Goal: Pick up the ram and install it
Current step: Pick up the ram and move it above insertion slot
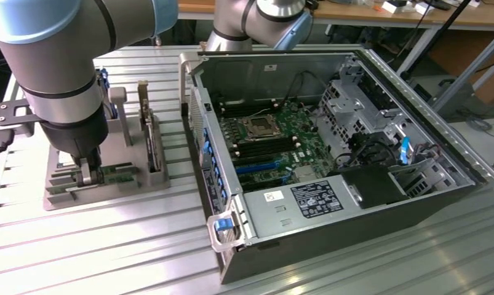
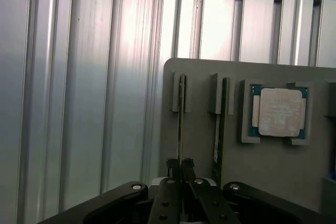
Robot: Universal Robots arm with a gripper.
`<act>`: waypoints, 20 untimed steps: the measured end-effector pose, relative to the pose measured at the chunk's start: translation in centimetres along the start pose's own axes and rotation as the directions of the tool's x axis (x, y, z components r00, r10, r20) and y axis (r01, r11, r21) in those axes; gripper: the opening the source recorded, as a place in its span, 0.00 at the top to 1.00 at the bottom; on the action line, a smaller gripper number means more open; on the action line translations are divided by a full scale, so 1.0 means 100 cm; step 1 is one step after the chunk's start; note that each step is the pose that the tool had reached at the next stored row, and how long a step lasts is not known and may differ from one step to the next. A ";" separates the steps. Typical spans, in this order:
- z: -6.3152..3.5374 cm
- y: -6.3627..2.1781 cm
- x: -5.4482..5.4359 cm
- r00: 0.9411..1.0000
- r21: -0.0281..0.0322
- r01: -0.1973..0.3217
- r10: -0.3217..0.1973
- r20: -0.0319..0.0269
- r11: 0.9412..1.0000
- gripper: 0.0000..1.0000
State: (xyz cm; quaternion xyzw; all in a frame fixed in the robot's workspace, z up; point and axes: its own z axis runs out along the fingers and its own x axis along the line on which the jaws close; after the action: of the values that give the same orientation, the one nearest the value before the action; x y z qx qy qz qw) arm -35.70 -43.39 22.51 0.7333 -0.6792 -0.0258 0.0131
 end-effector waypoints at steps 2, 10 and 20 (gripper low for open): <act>-0.0022 0.0001 0.000 1.000 0.000 0.000 0.000 0.000 1.000 0.87; -0.0082 0.0005 0.000 1.000 0.000 0.000 0.000 0.000 1.000 0.87; -0.0168 0.0009 0.000 1.000 0.000 0.000 0.000 0.000 1.000 0.87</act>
State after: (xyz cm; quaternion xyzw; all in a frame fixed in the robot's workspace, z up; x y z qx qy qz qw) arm -35.70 -43.39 24.19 0.7333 -0.6793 -0.0258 0.0130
